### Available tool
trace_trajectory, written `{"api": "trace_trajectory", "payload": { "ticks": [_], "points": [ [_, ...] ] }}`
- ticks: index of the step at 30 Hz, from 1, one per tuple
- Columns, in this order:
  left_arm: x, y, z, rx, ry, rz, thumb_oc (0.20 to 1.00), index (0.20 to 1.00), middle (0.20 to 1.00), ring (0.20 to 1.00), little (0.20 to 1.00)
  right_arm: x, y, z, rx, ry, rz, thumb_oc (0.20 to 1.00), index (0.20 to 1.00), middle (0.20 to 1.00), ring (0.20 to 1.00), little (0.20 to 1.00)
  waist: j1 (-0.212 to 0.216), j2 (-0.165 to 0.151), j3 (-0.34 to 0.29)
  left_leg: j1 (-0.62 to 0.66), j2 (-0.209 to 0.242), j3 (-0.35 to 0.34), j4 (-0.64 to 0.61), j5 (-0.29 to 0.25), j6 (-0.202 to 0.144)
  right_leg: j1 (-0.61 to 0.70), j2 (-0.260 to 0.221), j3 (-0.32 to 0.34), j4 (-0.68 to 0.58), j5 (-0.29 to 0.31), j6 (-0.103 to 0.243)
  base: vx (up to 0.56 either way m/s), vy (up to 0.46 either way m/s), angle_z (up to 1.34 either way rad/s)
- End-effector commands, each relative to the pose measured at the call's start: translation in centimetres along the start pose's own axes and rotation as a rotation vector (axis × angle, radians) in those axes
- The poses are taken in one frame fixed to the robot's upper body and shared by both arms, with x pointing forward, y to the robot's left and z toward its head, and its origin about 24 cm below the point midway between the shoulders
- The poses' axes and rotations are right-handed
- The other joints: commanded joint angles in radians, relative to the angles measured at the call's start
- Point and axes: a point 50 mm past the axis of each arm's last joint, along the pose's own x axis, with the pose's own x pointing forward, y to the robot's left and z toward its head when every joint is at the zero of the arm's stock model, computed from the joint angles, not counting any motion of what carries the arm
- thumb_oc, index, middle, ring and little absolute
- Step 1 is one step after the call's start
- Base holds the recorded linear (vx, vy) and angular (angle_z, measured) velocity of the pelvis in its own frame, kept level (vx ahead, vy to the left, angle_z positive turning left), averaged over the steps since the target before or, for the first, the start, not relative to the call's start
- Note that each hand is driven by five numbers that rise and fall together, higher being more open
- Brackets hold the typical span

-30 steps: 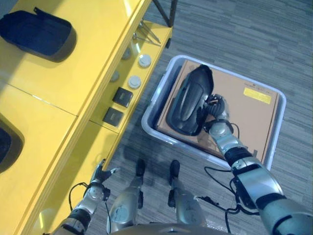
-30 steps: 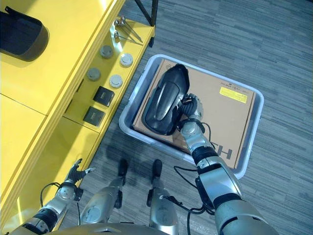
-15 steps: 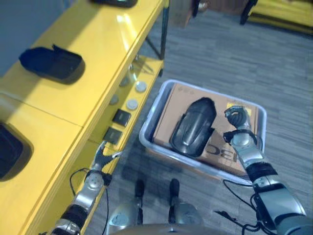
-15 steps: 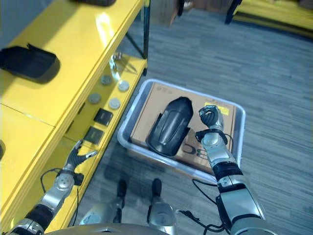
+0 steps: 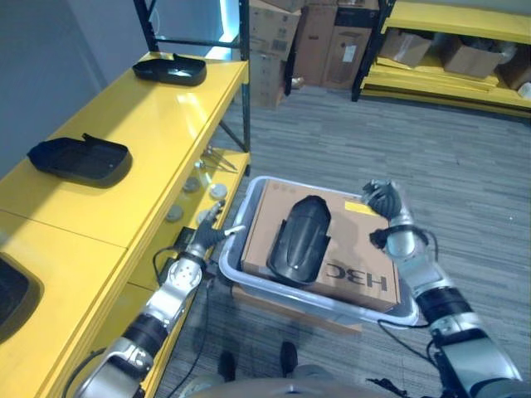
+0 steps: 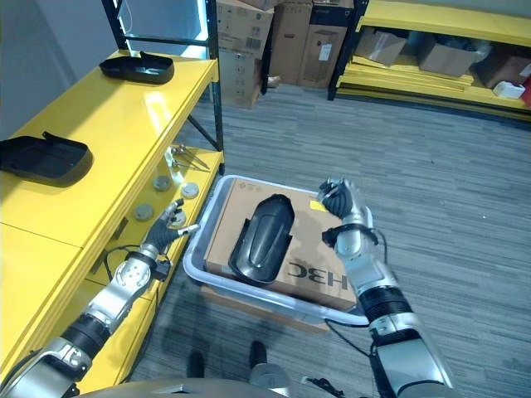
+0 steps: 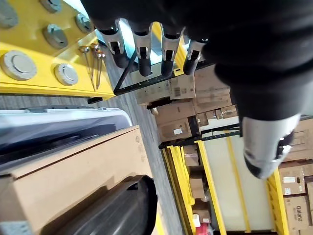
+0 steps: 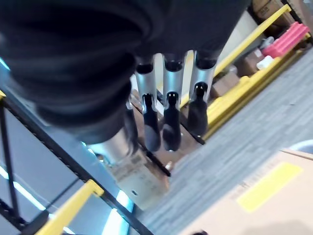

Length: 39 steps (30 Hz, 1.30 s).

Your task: Move parts from the plastic box to the shelf.

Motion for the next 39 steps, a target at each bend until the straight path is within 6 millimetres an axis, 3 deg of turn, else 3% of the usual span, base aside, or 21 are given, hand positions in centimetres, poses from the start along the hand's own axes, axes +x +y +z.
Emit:
{"api": "trace_trajectory", "payload": {
  "ticks": [1, 10, 19, 27, 31, 33, 39],
  "points": [
    [-0.2, 0.7, -1.1, 0.052, 0.03, 0.018, 1.0, 1.0, 1.0, 1.0, 1.0, 1.0, 0.0, 0.8, 0.021, 0.011, -0.092, 1.0, 1.0, 1.0, 1.0, 1.0, 0.042, -0.019, -0.026, -0.004, 0.053, 0.017, -0.001, -0.027, -0.049, 0.045, -0.061, 0.024, 0.01, -0.083, 0.078, 0.0, 0.0, 0.0],
    [-3.9, 0.5, -7.9, 0.104, 0.321, 0.026, 1.0, 1.0, 1.0, 1.0, 1.0, 0.4, 4.7, -0.4, 0.141, 0.219, -0.053, 1.0, 1.0, 1.0, 1.0, 1.0, 0.07, 0.0, 0.025, -0.035, 0.049, 0.004, -0.001, -0.025, -0.046, 0.025, -0.065, 0.013, 0.005, -0.077, 0.082, -0.02, 0.016, 0.08],
    [-7.9, -0.2, -13.8, -0.029, 0.641, 0.119, 1.0, 1.0, 1.0, 1.0, 1.0, -0.4, 6.0, -0.6, 0.113, 0.251, -0.066, 1.0, 1.0, 1.0, 1.0, 1.0, 0.075, 0.017, 0.078, -0.089, 0.04, -0.01, -0.001, -0.004, -0.046, -0.026, -0.072, 0.006, 0.012, -0.06, 0.083, -0.03, 0.015, 0.04],
    [-11.6, 0.2, -17.2, 0.097, 0.863, 0.173, 1.0, 1.0, 1.0, 1.0, 1.0, -2.4, 6.4, -1.8, 0.121, 0.274, -0.139, 1.0, 1.0, 1.0, 1.0, 1.0, 0.063, 0.029, 0.099, -0.106, 0.035, -0.007, -0.001, -0.002, -0.045, -0.045, -0.079, 0.006, 0.014, -0.056, 0.088, 0.01, 0.009, 0.02],
    [-12.5, 0.5, -17.8, 0.152, 0.909, 0.179, 1.0, 1.0, 1.0, 1.0, 1.0, -3.4, 7.3, -2.2, 0.176, 0.308, -0.13, 1.0, 1.0, 1.0, 1.0, 1.0, 0.058, 0.031, 0.106, -0.109, 0.035, -0.004, -0.001, -0.002, -0.046, -0.051, -0.08, 0.008, 0.013, -0.054, 0.088, 0.0, 0.001, -0.01],
    [-12.7, 0.6, -17.9, 0.167, 0.917, 0.172, 1.0, 1.0, 1.0, 1.0, 1.0, -3.9, 8.5, -2.0, 0.22, 0.319, -0.06, 0.2, 0.2, 0.2, 0.2, 0.2, 0.059, 0.03, 0.106, -0.109, 0.036, -0.002, -0.001, -0.003, -0.046, -0.053, -0.081, 0.009, 0.011, -0.053, 0.089, 0.01, 0.001, -0.06],
    [-11.9, 0.6, -17.4, 0.17, 0.876, 0.176, 1.0, 1.0, 1.0, 1.0, 1.0, -5.3, 10.8, -3.0, 0.28, 0.413, 0.085, 0.2, 0.2, 0.2, 0.2, 0.2, 0.059, 0.026, 0.103, -0.11, 0.038, -0.004, -0.001, -0.001, -0.049, -0.048, -0.082, 0.004, 0.008, -0.053, 0.087, 0.0, -0.001, -0.02]
  ]
}}
